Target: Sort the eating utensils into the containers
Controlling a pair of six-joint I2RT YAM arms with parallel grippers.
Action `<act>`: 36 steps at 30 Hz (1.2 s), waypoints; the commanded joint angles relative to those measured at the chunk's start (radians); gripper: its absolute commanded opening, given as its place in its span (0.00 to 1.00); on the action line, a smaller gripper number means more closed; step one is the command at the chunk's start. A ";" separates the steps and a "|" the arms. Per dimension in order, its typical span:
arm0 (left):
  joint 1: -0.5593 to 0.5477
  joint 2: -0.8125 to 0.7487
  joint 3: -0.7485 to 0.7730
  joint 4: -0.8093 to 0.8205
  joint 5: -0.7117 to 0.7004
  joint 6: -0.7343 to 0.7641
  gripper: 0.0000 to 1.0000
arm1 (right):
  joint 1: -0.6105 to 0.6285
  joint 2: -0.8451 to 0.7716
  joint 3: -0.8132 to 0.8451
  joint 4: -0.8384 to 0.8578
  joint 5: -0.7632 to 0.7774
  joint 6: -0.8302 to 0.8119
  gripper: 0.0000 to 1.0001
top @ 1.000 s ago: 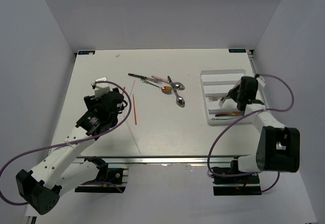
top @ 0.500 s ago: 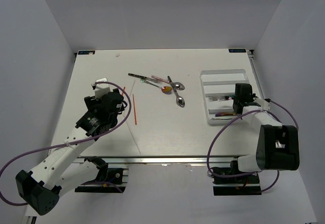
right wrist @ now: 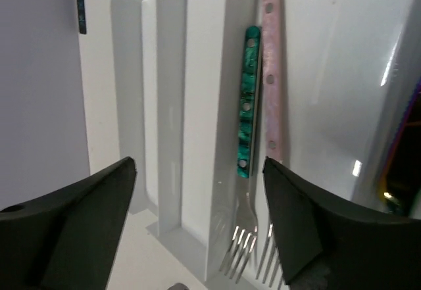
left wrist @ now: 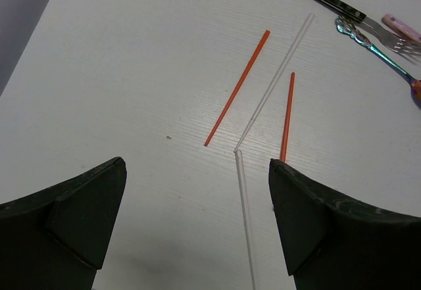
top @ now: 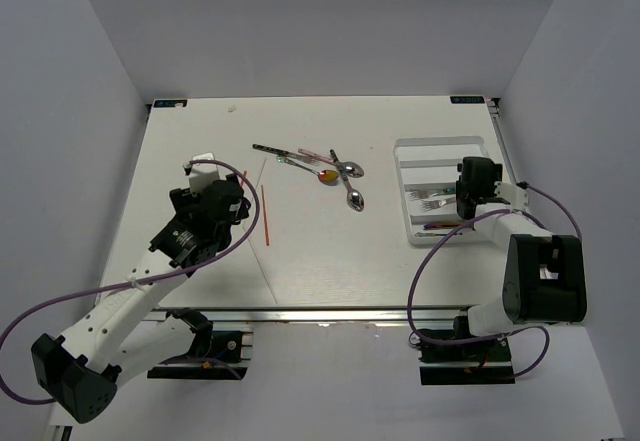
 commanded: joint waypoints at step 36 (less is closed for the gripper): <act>0.235 1.414 1.333 -0.067 0.233 -0.708 0.83 | 0.020 -0.549 -0.239 -0.077 -0.731 -0.797 0.89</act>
